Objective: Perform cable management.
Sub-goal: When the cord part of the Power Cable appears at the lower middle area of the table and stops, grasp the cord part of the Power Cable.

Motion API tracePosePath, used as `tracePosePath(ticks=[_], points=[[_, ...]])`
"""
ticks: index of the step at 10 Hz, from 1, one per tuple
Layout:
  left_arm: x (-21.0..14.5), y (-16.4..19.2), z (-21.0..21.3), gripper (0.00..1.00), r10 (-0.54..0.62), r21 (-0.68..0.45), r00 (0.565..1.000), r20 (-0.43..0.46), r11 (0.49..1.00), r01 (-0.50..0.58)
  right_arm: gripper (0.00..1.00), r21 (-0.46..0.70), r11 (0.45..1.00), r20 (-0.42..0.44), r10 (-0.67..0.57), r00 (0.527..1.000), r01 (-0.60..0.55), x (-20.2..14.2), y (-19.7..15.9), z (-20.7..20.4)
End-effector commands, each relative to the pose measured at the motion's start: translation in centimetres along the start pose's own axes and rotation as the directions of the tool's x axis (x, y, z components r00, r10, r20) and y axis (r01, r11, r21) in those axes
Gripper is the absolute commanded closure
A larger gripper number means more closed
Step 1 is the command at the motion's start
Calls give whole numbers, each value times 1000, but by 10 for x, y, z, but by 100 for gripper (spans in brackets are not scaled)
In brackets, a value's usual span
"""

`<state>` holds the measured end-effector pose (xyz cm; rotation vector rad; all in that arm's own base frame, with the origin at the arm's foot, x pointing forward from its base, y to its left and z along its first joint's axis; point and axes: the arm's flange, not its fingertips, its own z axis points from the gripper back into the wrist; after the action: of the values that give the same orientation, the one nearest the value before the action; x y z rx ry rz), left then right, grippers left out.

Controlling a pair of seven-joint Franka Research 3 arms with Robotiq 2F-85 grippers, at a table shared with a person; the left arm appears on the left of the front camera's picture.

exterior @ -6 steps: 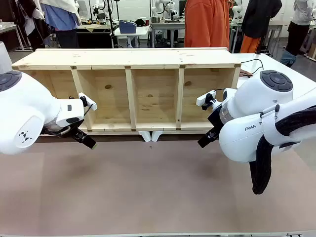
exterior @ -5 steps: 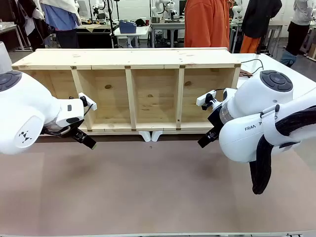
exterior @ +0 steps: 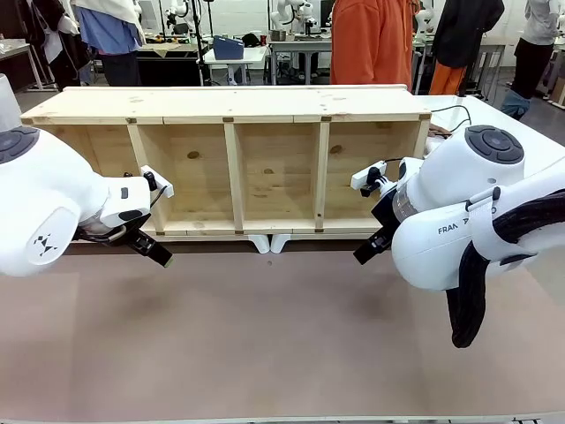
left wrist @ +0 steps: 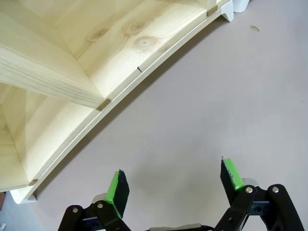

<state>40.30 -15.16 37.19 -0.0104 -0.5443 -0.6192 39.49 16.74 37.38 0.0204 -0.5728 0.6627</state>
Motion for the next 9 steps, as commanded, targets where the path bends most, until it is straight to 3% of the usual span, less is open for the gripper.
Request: tracePosePath(ticks=[1, 6, 9], points=[[0, 1, 0, 0, 3, 0, 1000, 0, 1000, -3, 0, 0, 1000, 0, -1, 1000, 1, 0, 0, 0], [0, 0, 0, 0, -1, 0, 1000, 0, 1000, 1, 0, -7, 1000, -7, 3, 1000, -3, 0, 2, 1], [-6, -10, 17, 0, -3, -31, 1000, -28, 1000, 2, 0, -51, 999, -29, 4, 1000, -5, -6, 7, 25]])
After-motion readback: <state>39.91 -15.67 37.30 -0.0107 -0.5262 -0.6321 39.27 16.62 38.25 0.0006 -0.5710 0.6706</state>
